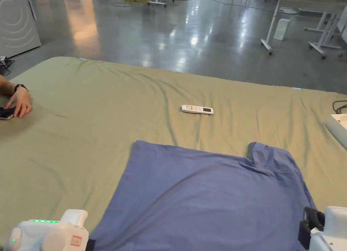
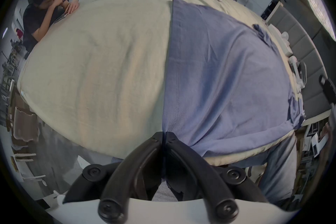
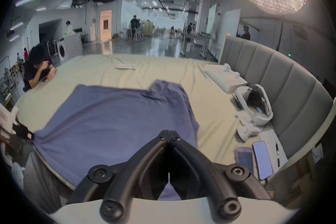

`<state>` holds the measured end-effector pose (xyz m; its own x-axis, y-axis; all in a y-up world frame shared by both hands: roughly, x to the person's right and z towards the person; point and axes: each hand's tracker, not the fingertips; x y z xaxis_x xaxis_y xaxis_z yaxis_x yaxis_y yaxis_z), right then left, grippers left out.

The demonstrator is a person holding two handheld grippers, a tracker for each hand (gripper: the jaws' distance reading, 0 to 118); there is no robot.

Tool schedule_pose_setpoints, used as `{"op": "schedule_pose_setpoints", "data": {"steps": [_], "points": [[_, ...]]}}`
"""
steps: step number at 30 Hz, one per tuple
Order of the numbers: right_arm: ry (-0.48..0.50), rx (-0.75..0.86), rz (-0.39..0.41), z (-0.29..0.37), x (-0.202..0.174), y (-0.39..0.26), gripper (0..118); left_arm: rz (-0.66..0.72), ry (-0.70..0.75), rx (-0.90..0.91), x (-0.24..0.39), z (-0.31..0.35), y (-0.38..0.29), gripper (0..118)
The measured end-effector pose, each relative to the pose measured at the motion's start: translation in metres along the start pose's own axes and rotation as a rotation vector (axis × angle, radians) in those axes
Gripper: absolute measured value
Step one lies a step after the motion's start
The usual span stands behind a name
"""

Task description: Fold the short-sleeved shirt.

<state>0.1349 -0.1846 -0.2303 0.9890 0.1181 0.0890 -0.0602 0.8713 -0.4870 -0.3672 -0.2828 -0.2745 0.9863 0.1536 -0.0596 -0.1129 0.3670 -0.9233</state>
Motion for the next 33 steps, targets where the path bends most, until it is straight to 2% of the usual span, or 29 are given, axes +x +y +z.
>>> {"op": "schedule_pose_setpoints", "data": {"steps": [3, 5, 8, 11, 15, 17, 19, 22, 24, 25, 33], "points": [[-0.029, -0.104, 0.014, 0.000, 0.024, -0.006, 0, 0.022, -0.037, 0.030, -0.004, 0.012, 0.008, 4], [-0.052, -0.175, 0.007, 0.000, 0.039, -0.012, 9, 0.021, -0.046, 0.044, -0.006, 0.019, 0.013, 4], [-0.073, -0.280, -0.020, -0.001, 0.060, -0.024, 15, 0.020, -0.061, 0.059, -0.003, 0.026, 0.018, 4], [-0.069, -0.384, -0.027, -0.005, 0.075, -0.040, 36, 0.002, -0.055, 0.064, 0.001, 0.027, 0.021, 4], [-0.058, -0.532, 0.005, -0.016, 0.082, -0.069, 46, -0.007, -0.052, 0.059, 0.003, 0.024, 0.023, 4], [-0.025, -0.587, -0.009, -0.021, 0.082, -0.081, 49, -0.013, -0.043, 0.055, 0.004, 0.022, 0.022, 4], [0.000, -0.614, -0.030, -0.025, 0.081, -0.093, 49, -0.017, -0.040, 0.051, 0.004, 0.022, 0.021, 4], [0.006, -0.652, -0.014, -0.033, 0.073, -0.104, 44, -0.011, -0.038, 0.041, 0.002, 0.019, 0.018, 4], [0.014, -0.675, -0.003, -0.041, 0.070, -0.110, 26, -0.006, -0.036, 0.033, 0.001, 0.016, 0.016, 4], [0.013, -0.692, -0.002, -0.044, 0.069, -0.113, 11, -0.001, -0.037, 0.030, 0.000, 0.015, 0.015, 4], [0.031, -0.650, -0.004, -0.033, 0.068, -0.109, 6, 0.031, -0.053, 0.039, -0.005, 0.015, 0.013, 4]]}}
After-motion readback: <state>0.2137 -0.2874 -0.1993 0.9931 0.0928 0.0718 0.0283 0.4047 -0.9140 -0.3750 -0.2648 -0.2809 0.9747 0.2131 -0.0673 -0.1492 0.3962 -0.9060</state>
